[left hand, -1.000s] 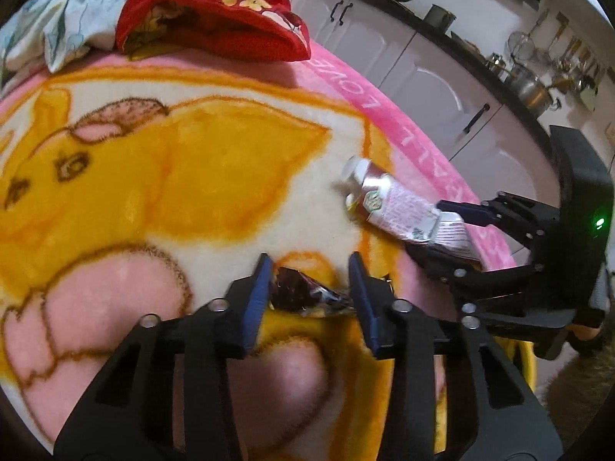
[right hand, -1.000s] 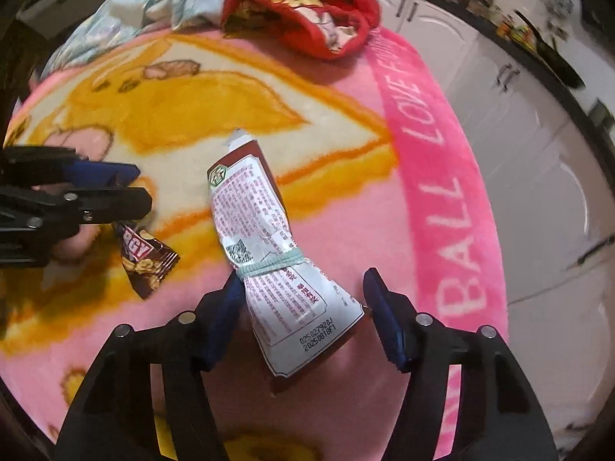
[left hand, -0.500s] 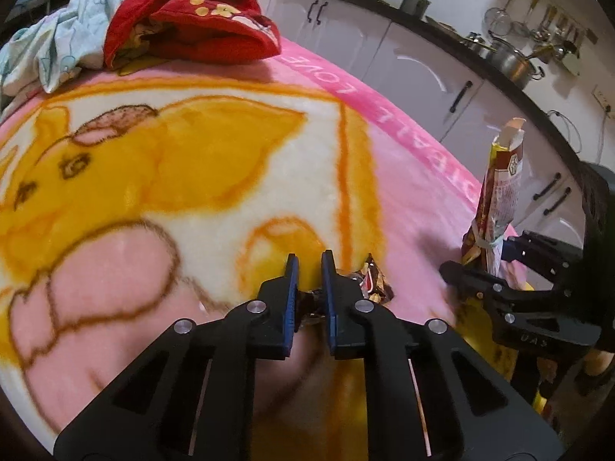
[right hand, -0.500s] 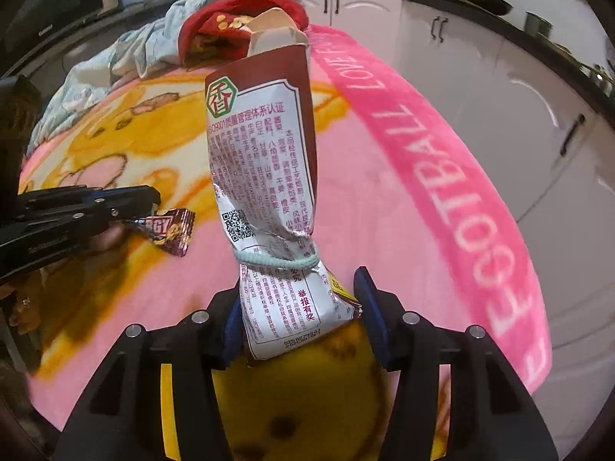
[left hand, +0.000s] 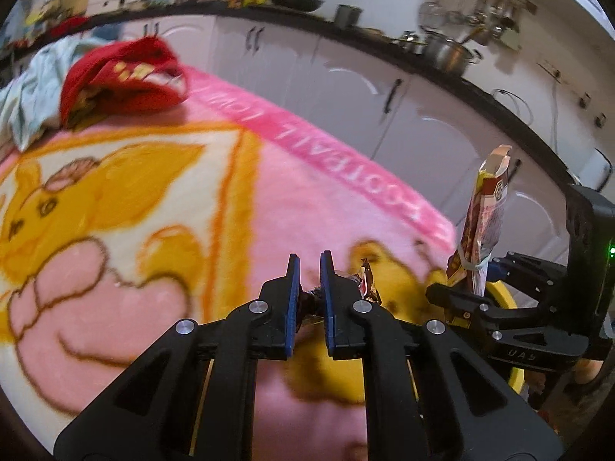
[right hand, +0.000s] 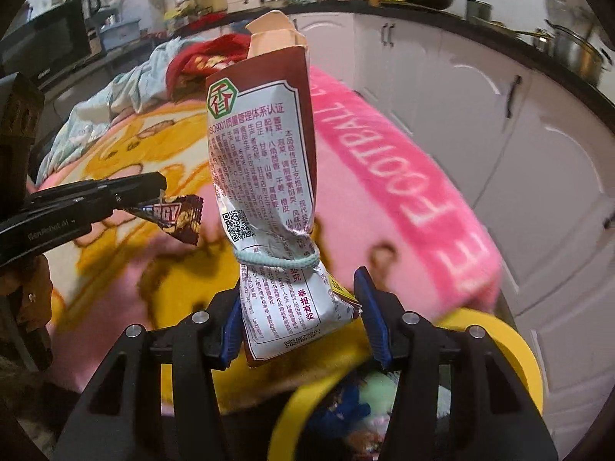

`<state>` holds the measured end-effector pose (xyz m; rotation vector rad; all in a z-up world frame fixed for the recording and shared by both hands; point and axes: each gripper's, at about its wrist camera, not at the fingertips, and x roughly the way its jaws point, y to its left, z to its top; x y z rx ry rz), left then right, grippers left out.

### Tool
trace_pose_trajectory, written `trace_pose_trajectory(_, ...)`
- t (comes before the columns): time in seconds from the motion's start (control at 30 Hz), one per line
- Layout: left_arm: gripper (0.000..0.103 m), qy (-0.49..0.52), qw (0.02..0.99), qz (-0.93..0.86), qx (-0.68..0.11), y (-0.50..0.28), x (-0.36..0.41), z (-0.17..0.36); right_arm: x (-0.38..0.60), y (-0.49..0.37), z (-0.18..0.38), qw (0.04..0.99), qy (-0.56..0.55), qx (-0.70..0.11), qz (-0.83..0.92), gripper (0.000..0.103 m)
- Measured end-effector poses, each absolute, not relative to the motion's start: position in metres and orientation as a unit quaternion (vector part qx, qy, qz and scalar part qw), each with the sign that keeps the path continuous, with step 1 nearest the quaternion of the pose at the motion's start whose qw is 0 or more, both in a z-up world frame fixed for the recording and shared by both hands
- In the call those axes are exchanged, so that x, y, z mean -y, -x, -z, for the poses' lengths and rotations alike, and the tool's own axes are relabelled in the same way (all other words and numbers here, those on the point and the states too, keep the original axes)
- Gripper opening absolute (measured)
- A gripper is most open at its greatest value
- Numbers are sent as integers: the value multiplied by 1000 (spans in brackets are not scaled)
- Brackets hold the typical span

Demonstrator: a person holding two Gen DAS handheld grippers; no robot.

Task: Collect trash
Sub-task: 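Carry the chocolate wrapper and white packet over the bin with both tools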

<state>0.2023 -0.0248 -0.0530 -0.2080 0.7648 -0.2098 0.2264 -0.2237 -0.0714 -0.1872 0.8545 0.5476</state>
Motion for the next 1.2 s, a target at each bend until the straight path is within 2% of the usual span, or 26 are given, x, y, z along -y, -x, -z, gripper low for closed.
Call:
trace_pose_trajectory(0.67,6,39,917,203,-340,-184,147,29,347,-165,64,903,9,-403,-149,50)
trace_pose_trajectory(1.2,7,-3,909,255,-331,-176,211,31,394,-138,85,899,-42,-425,-97,50)
